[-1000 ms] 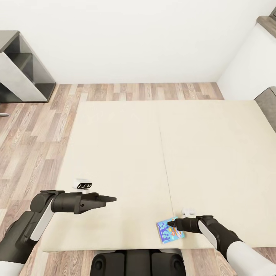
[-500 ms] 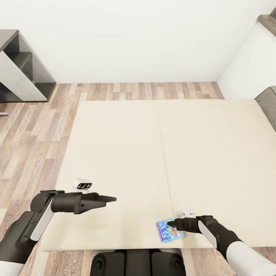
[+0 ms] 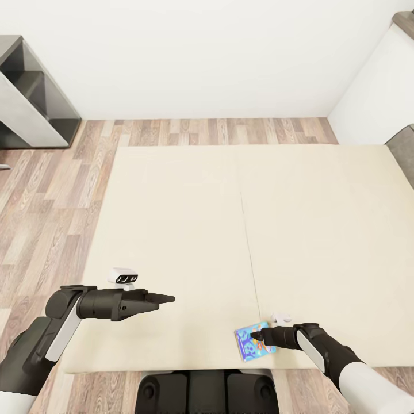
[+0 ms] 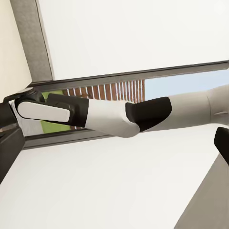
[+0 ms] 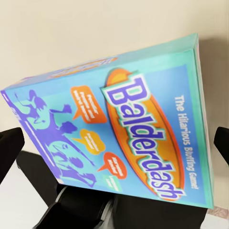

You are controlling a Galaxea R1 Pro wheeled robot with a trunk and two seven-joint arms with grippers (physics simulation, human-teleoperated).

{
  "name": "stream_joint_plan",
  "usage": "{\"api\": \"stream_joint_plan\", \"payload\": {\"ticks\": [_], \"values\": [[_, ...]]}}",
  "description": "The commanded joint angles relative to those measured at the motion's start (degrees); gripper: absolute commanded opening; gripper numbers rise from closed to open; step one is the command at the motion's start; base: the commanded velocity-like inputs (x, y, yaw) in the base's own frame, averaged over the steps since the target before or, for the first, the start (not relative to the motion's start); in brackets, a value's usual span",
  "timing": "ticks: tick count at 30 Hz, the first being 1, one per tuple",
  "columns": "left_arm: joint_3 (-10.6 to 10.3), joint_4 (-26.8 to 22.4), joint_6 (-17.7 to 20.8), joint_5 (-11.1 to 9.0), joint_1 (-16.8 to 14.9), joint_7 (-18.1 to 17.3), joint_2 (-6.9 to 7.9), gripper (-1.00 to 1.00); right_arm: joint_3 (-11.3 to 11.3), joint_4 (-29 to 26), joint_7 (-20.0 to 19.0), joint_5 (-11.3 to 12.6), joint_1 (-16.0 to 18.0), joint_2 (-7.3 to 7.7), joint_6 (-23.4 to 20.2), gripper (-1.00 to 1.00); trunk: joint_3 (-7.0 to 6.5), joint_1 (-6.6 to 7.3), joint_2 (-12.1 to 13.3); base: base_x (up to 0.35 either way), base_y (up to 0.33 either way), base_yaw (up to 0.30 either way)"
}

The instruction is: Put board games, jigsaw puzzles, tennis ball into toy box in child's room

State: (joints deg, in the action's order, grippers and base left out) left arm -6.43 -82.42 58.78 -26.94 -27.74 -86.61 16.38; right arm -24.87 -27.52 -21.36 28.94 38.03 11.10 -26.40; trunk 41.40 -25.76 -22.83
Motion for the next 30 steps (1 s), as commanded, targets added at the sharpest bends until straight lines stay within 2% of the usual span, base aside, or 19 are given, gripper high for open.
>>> {"api": "stream_joint_plan", "payload": {"ticks": [1, 30], "values": [[-0.1, 0.0, 0.6, -0.1, 0.0, -0.1, 0.05, 1.0, -0.3, -0.1, 0.0, 0.3, 0.0, 0.06, -0.2, 1.0, 0.15, -0.03, -0.1, 0.0, 0.0, 0.0], [-0.1, 0.1, 0.6, -0.1, 0.0, -0.1, 0.05, 1.0, -0.3, -0.1, 0.0, 0.1, 0.0, 0.01, 0.0, 1.0, 0.42, -0.03, -0.1, 0.0, 0.0, 0.0]]}}
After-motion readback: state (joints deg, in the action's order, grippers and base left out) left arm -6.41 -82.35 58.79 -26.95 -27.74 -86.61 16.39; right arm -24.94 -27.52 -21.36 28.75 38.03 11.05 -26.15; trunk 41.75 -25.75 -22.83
